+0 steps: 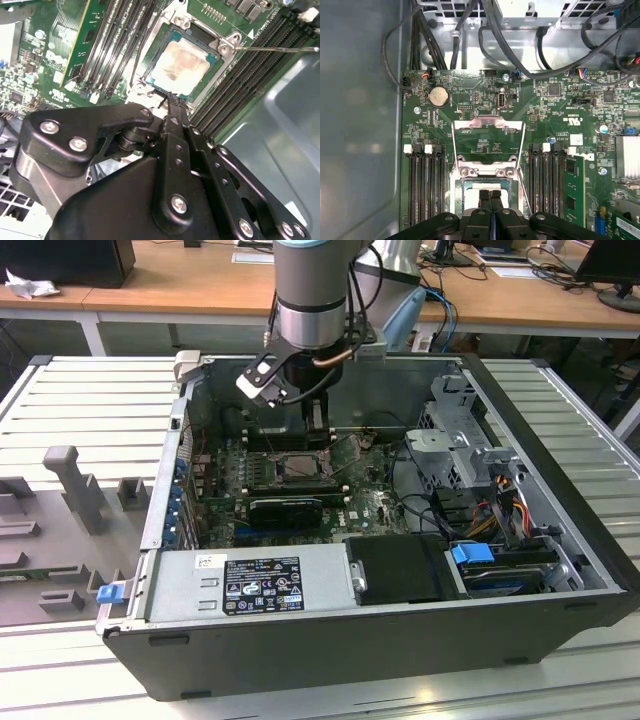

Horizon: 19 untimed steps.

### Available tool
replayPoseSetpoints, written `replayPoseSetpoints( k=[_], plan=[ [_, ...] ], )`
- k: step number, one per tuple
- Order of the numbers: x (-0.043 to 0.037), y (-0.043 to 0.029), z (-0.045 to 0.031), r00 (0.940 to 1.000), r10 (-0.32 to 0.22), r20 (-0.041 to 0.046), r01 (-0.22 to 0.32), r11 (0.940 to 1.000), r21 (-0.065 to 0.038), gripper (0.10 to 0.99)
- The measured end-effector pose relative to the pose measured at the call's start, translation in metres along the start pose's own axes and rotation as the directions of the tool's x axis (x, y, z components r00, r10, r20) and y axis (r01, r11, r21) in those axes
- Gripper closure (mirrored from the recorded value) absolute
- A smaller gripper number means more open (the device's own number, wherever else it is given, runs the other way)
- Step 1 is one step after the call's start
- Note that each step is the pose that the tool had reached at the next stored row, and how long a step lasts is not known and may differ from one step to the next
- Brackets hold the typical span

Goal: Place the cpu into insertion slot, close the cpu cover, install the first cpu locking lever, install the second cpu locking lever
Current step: 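Close the cpu cover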

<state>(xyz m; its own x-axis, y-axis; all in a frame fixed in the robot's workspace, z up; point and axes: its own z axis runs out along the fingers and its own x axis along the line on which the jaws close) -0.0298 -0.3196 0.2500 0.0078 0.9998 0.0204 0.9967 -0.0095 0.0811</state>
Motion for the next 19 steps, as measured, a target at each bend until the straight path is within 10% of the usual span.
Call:
replayPoseSetpoints(
  k=[13, 19],
  plan=[
    [-0.0023, 0.0092, -0.0129, 1.0, 0.001, -0.0003, -0.001, 1.0, 0.003, 0.98],
    [-0.0021, 0.04, -0.0099, 1.0, 0.001, -0.0001, -0.001, 0.9999, 0.011, 0.98]
  ],
)
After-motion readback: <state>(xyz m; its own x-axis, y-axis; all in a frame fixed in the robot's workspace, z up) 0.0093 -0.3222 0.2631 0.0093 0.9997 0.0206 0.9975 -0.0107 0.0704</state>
